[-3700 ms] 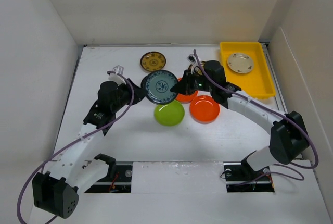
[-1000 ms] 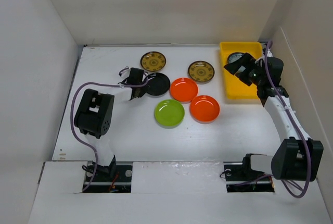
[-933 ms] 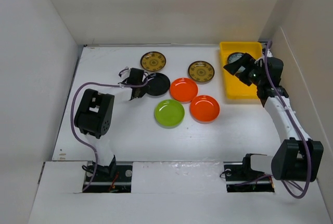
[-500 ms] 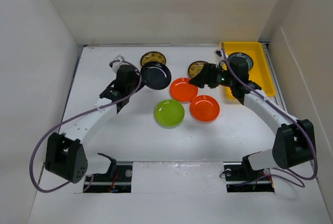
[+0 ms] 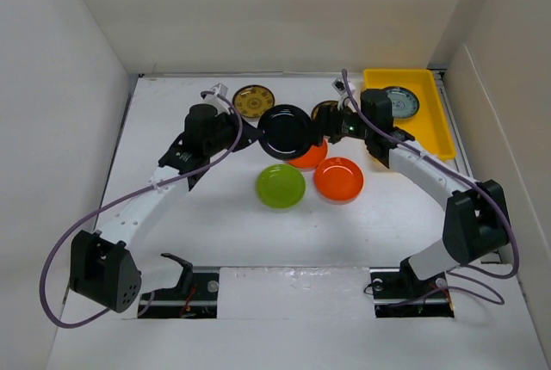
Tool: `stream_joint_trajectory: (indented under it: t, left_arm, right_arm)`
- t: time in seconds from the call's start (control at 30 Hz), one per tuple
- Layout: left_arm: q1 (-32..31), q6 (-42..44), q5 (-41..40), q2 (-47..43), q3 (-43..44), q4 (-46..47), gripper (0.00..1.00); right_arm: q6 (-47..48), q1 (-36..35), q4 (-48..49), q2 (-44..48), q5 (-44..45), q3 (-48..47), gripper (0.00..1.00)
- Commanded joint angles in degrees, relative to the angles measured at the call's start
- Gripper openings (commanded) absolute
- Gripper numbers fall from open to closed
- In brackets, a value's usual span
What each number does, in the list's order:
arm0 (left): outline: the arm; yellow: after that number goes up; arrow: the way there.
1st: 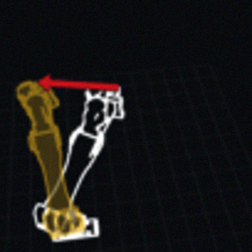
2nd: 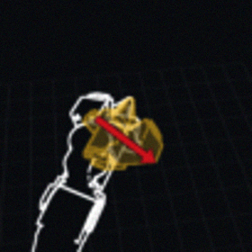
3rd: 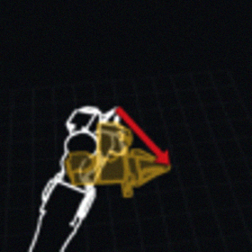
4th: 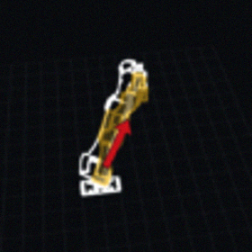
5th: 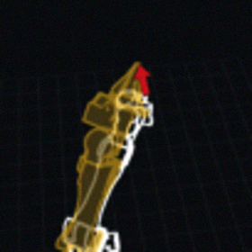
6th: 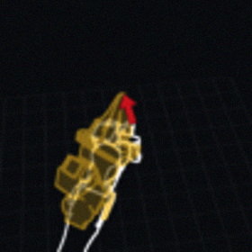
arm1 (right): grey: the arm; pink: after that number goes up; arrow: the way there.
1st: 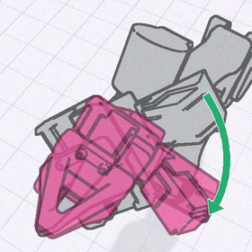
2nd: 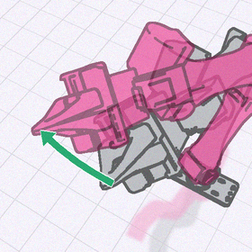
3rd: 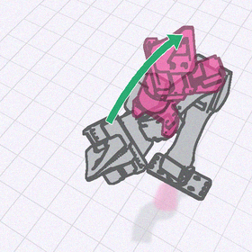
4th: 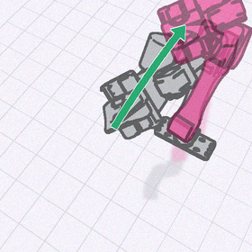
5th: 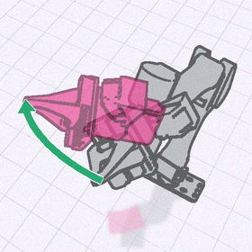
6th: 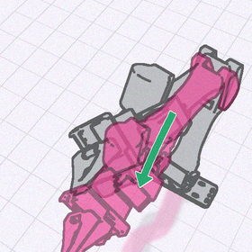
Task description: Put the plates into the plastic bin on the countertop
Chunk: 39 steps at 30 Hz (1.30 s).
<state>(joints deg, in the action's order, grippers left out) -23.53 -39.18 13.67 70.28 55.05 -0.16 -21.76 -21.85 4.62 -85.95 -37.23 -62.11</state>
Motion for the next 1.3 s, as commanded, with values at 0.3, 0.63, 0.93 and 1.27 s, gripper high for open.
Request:
stream_joint_trajectory:
  t: [0.3,0.63,0.93,1.27]
  left_arm:
    - [-0.03,-0.11,4.46,0.11,0.23,5.45,0.22]
    - [-0.03,1.12,-7.16,-3.21,-3.8,-1.59,1.0]
    - [-1.16,1.21,-7.07,-6.47,-13.82,1.13,1.0]
    - [-2.57,1.21,-7.69,-6.83,-17.95,3.5,1.0]
  right_arm:
    - [-3.02,1.53,9.79,-0.27,2.95,1.02,0.0]
    - [-19.18,22.62,9.79,-3.16,17.09,1.03,0.0]
    - [-23.07,36.33,7.68,-21.35,18.78,-12.85,0.0]
    - [-23.07,41.0,7.68,-31.82,15.97,-19.36,0.0]
